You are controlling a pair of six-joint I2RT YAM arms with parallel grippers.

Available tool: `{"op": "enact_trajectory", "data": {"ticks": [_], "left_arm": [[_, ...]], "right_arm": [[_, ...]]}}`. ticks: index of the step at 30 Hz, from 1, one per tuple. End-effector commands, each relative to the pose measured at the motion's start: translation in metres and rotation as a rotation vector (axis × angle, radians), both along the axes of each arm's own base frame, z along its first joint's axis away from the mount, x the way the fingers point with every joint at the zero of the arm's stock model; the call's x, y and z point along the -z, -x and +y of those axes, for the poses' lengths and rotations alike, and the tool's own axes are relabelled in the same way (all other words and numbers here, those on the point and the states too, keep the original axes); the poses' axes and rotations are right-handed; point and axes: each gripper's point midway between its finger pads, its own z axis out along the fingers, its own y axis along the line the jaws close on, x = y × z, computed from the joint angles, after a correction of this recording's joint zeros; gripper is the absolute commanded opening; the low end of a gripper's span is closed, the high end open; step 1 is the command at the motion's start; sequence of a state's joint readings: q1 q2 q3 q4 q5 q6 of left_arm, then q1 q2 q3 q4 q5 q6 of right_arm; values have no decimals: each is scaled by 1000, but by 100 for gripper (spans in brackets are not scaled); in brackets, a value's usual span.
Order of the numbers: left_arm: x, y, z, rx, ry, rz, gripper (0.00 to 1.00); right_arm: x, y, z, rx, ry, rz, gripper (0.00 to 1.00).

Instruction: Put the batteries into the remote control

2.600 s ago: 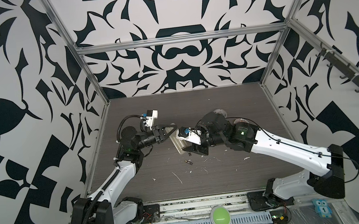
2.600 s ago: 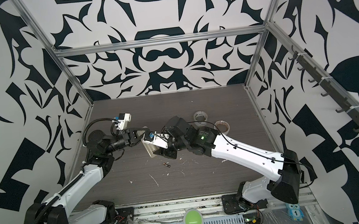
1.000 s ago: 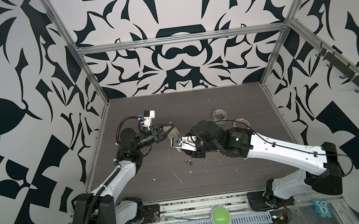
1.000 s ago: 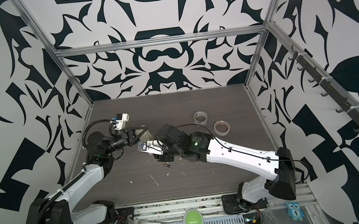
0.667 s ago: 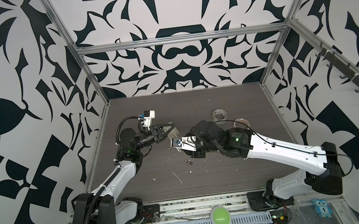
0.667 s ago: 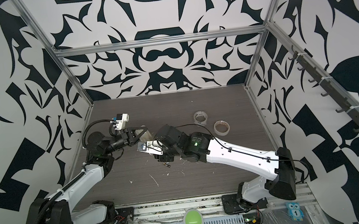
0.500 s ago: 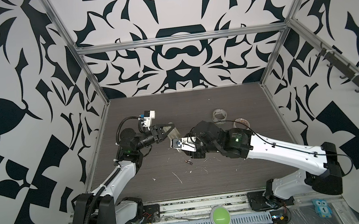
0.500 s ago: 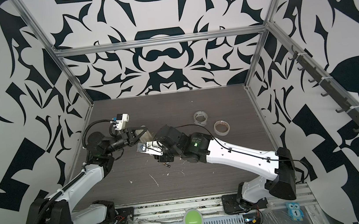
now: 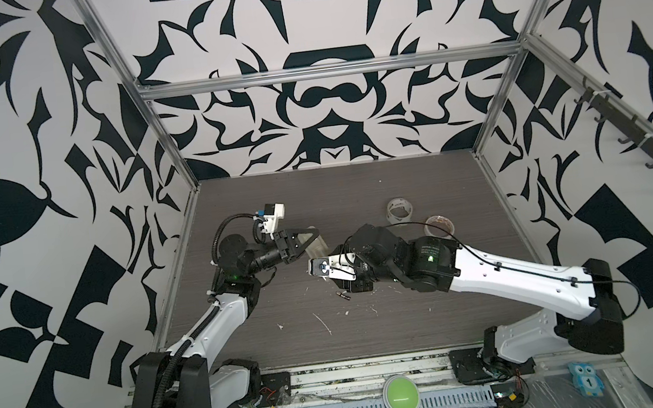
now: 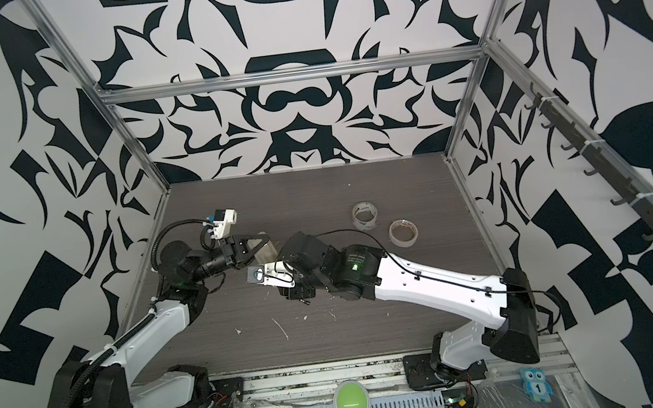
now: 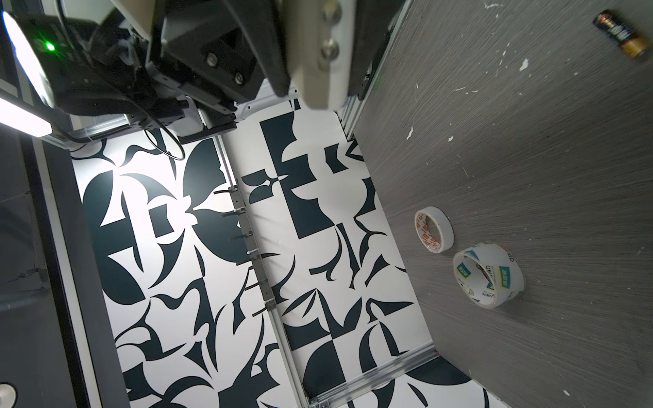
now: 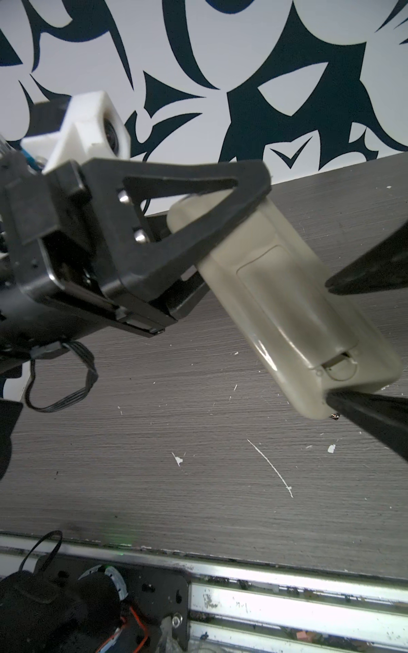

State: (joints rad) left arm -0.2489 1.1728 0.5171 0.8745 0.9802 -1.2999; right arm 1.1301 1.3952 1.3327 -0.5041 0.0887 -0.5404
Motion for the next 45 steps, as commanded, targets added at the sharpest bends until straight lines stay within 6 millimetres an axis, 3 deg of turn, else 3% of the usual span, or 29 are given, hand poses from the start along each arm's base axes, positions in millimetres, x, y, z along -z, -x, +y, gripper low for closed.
{"op": "enact_trajectory", "data": {"ticks": [1,13,28,45], "left_arm": [[4,9,-3,43,-1,2,0],[5,11,-3,54,-3,3,0],[2,12,-4,66,0,-2,0],[-2,17,-3,82,7,-9,0]], "right_arm": [[-25,-6,-1,23,-59,-61,47],[-18,-14,-2,49,-23,-85,44],[-6,8,2,-41,10,-58,45],[4,6,6,-49,45,-76,46]]}}
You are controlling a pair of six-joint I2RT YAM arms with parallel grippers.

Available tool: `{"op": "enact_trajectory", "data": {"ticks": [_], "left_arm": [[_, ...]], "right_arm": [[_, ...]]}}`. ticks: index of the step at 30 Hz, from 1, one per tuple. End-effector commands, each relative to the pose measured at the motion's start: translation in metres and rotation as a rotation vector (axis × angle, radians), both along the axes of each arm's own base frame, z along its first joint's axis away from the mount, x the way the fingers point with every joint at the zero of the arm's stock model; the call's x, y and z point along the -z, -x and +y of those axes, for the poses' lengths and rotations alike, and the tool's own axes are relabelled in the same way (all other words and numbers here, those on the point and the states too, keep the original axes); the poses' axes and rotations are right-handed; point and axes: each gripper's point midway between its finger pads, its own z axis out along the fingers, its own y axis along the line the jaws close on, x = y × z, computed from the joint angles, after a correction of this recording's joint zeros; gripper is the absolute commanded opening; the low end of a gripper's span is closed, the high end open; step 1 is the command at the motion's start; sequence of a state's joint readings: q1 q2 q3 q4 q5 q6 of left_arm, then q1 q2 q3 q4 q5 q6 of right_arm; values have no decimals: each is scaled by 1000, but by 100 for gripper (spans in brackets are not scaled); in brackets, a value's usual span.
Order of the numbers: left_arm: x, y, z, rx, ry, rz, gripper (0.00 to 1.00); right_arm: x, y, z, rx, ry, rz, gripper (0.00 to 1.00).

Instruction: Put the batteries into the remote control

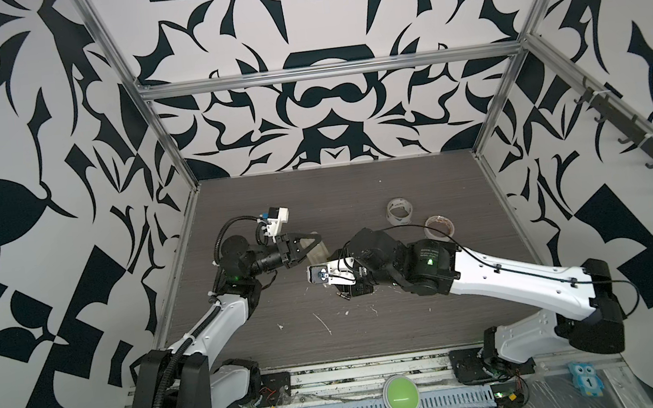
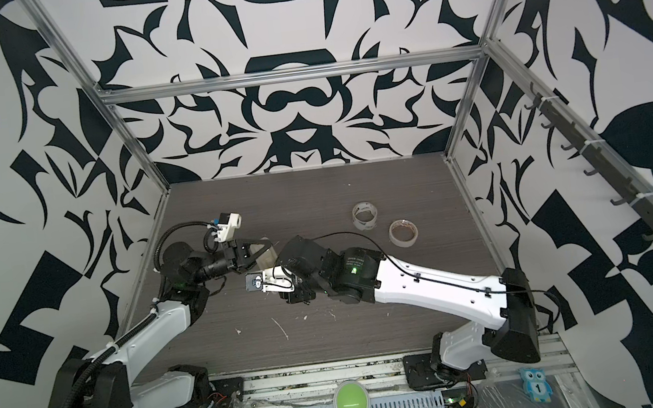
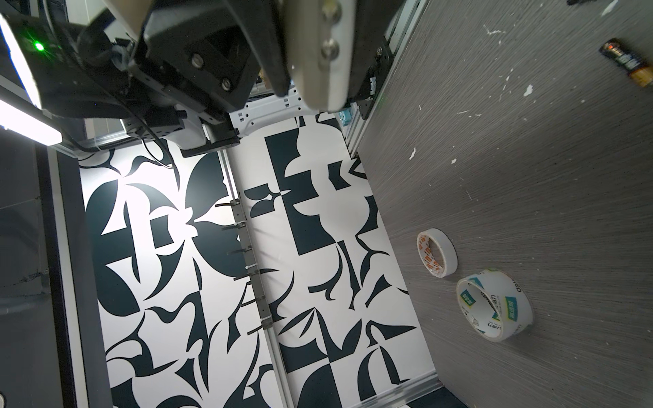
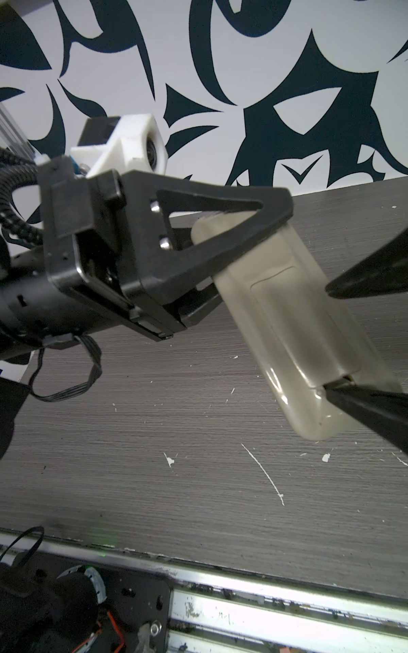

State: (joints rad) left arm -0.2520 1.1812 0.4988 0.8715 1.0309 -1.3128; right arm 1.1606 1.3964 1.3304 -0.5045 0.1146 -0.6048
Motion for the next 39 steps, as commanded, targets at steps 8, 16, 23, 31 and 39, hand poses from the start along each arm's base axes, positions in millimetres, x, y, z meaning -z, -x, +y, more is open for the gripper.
{"op": "enact_trajectory", "data": {"ticks": [8,16,23,31,39], "left_arm": [[-17,10,-1,37,35,-46,0],[-18,11,-1,47,44,-40,0],[-18,9,-1,38,44,-32,0],[-14,8,-1,34,34,-21,0],[-8,4,-1,22,8,-3,0]], "right_arm": [[13,-12,3,41,84,-78,45],[12,-20,1,79,117,-176,43],[4,-29,1,117,103,-221,43],[-1,-29,2,120,81,-229,47],[-5,-25,7,110,57,-246,47]]}}
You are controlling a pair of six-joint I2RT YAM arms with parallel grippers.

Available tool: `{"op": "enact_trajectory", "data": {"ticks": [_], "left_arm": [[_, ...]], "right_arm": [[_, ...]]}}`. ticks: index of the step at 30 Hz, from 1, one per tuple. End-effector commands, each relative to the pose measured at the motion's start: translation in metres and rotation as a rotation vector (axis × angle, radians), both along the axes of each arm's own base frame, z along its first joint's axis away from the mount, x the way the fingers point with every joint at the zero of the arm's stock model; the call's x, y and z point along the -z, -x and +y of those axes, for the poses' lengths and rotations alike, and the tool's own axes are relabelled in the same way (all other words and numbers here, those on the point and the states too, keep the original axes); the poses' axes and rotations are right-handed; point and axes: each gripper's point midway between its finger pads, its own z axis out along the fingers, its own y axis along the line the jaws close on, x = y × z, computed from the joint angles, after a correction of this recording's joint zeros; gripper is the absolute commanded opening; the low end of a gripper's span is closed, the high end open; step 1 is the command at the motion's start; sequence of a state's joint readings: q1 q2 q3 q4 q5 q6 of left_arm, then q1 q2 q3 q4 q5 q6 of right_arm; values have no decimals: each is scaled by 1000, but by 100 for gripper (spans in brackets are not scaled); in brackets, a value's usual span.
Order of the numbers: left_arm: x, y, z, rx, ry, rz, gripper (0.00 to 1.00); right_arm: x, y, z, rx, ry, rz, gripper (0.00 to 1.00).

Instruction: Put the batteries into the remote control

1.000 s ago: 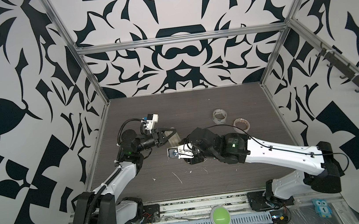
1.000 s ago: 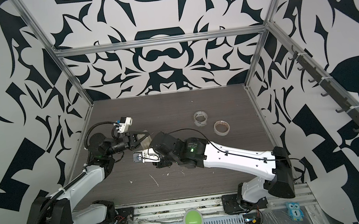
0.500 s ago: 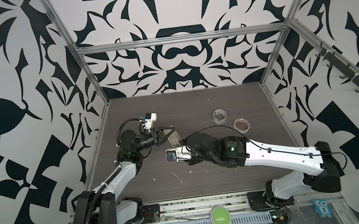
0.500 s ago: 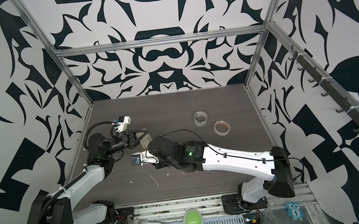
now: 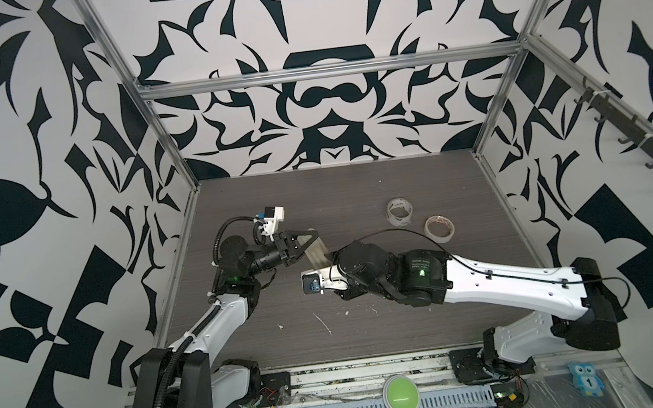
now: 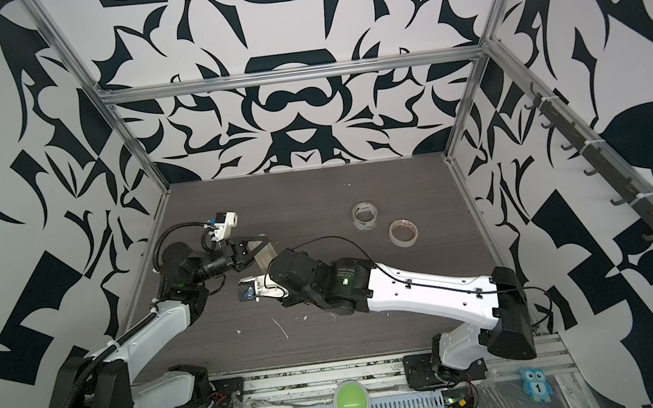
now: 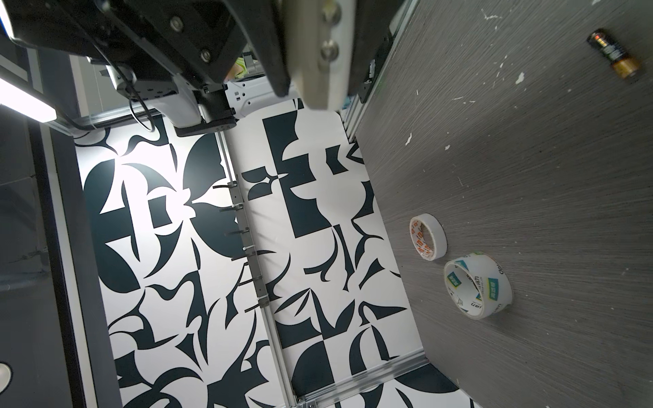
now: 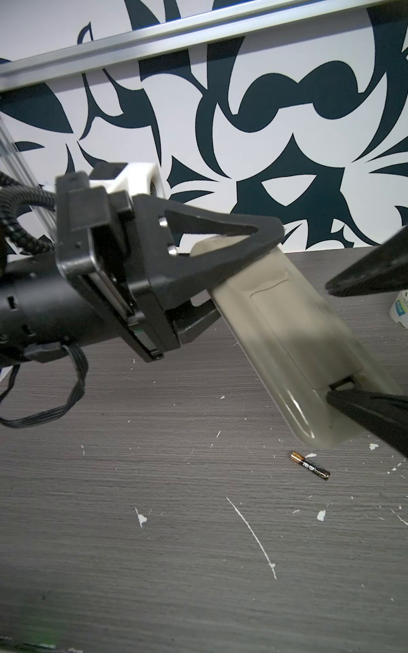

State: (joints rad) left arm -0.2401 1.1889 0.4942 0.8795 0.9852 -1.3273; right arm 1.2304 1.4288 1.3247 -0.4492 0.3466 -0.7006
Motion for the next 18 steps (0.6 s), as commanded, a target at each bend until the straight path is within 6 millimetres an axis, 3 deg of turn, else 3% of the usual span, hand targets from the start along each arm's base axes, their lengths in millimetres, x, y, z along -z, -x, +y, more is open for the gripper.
{"op": "enact_trajectory", "data": {"ticks": [1,18], "left_arm": [[-10,15,-6,78,-1,-24,0],[-7,15,-6,77,-6,-13,0]], "right_arm": [[-4,-13,4,49,-29,-52,47],[-14,-13,3,53,-75,-70,46]]}}
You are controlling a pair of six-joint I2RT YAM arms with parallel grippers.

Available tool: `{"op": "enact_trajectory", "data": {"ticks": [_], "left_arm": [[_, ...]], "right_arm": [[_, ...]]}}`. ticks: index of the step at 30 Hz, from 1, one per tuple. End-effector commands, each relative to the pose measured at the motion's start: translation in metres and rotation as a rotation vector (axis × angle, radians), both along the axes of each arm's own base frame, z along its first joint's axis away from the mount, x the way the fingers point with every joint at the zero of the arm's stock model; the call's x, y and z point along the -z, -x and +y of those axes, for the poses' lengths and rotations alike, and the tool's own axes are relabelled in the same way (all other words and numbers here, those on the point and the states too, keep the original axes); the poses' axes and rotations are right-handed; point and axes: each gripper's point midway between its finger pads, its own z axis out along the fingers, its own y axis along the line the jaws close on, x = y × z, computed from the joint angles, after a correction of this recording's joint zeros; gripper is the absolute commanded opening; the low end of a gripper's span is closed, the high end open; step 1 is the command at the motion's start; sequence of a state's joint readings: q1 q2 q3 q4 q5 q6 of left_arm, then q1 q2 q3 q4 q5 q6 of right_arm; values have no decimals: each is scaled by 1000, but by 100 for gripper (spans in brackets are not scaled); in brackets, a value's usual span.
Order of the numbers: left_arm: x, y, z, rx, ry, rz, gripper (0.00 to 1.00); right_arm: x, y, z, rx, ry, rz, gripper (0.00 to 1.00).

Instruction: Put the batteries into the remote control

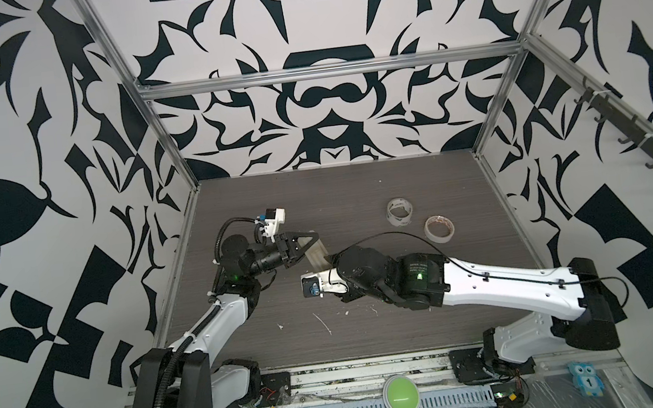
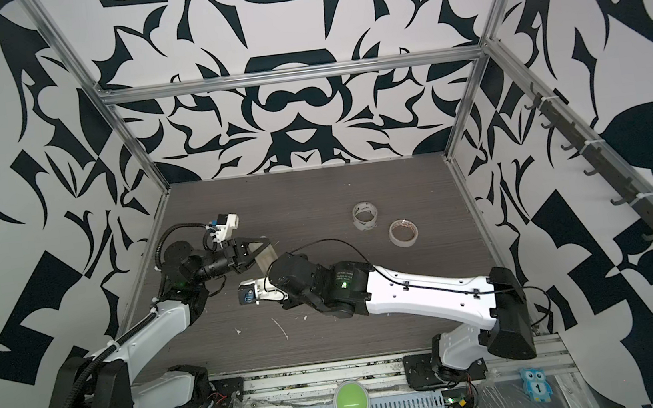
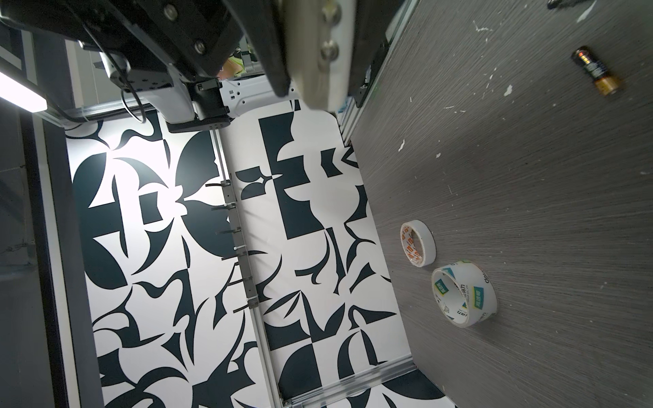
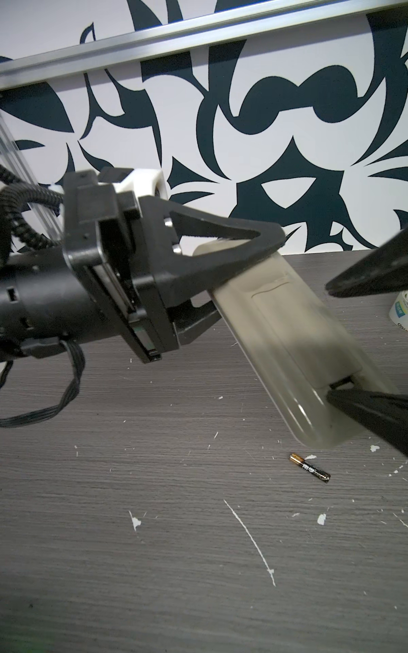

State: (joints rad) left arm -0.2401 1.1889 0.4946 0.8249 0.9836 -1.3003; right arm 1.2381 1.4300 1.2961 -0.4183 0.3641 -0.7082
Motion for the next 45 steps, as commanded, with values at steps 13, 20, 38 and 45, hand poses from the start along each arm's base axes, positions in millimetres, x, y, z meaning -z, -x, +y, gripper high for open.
{"op": "enact_trajectory", "data": {"ticks": [13,20,38,45], "left_arm": [[-13,15,-6,80,12,-33,0],[-12,15,-5,77,9,-31,0],[-4,22,-7,125,-7,-28,0],[-2,25,-7,134,-11,-17,0]], "right_arm": [[-29,-18,-1,80,-109,-86,46],[-35,-17,-2,75,-132,-94,46],[-26,24,-6,-50,-143,130,50],[-18,24,-4,-55,-110,141,50]]}}
